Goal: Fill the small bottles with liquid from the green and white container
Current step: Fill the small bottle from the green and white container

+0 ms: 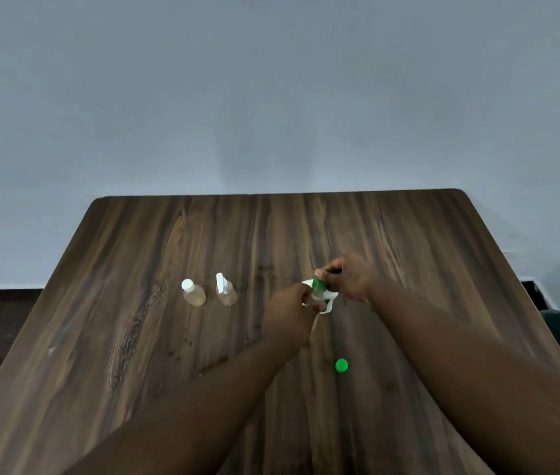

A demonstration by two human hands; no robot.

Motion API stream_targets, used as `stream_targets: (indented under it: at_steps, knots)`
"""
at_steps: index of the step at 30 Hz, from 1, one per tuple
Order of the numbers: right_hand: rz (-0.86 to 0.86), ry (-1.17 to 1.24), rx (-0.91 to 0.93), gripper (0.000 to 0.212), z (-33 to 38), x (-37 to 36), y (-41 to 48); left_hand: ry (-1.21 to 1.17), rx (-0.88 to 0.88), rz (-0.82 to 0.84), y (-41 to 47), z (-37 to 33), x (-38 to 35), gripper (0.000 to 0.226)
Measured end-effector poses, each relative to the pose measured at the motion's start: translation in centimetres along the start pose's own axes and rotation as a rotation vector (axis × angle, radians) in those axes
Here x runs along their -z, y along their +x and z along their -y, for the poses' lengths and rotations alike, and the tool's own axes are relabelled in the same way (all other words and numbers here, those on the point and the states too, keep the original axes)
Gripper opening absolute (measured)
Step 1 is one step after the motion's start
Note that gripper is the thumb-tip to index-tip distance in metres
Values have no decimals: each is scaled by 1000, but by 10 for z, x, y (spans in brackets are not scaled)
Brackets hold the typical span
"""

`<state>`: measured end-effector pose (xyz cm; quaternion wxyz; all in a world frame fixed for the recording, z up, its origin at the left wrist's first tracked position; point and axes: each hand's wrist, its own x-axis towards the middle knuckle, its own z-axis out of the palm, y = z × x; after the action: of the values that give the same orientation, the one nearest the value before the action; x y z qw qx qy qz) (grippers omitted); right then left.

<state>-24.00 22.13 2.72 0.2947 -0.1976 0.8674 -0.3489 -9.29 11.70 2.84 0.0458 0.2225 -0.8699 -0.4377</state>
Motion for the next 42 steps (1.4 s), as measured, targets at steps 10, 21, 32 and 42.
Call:
stream_targets:
  at_steps: [10,21,32,42]
  knots:
    - [10,29,-11,27,2,0,-2,70,25,-8,4,6,-7,13]
    - [-56,2,-8,26,3,-7,2,53,30,-9,3,8,-7,9]
    - [-39,-49,23,28,5,-7,0,36,45,-14,3,12,-9,15]
    - [-17,13,10,28,3,-6,-1,47,32,-26,1,11,-7,10]
